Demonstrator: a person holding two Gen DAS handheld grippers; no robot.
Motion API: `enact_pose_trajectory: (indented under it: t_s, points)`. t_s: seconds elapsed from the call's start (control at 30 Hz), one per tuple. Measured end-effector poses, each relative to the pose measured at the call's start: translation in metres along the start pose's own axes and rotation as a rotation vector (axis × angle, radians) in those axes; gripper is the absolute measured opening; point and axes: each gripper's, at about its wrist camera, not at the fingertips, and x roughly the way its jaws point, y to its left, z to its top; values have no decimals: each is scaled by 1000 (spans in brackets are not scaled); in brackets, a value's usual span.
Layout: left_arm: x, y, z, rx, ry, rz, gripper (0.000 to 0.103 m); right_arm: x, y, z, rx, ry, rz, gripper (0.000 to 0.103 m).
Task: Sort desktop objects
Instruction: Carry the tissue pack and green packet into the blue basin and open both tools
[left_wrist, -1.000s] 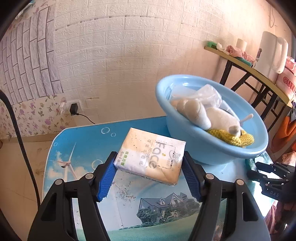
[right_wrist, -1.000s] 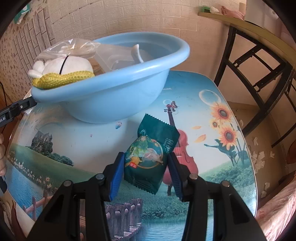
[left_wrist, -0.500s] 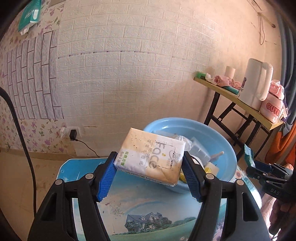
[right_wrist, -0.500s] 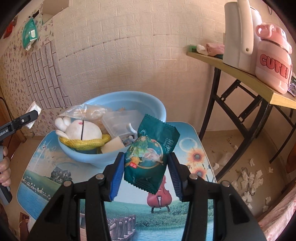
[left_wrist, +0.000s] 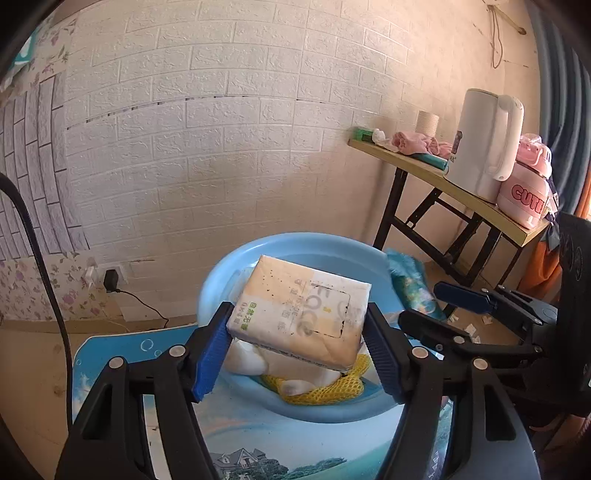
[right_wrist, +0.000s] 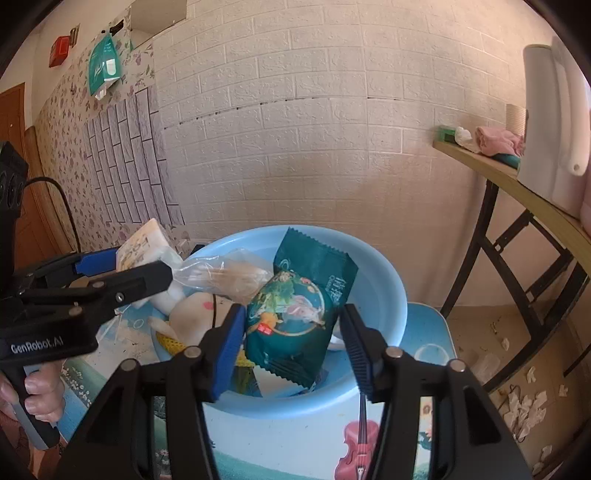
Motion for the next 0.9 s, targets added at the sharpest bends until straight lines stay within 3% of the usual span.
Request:
enact_pose_trajectory:
  t_s: [0.33,0.57,0.73,0.9]
  points:
    - [11,-33,9,63,1,-15,78,3,-28,-18,76,46,33,64]
    - [3,-43,7,77,6,18,83,-3,-25,-26,103,73,29,64]
    - [-8,-31,5,10,-16,107,90,-1,-12,-17,102,73,16,64]
    - [-20,0,4,-151,-64,187,93,8,-1,-10,98,68,53,64]
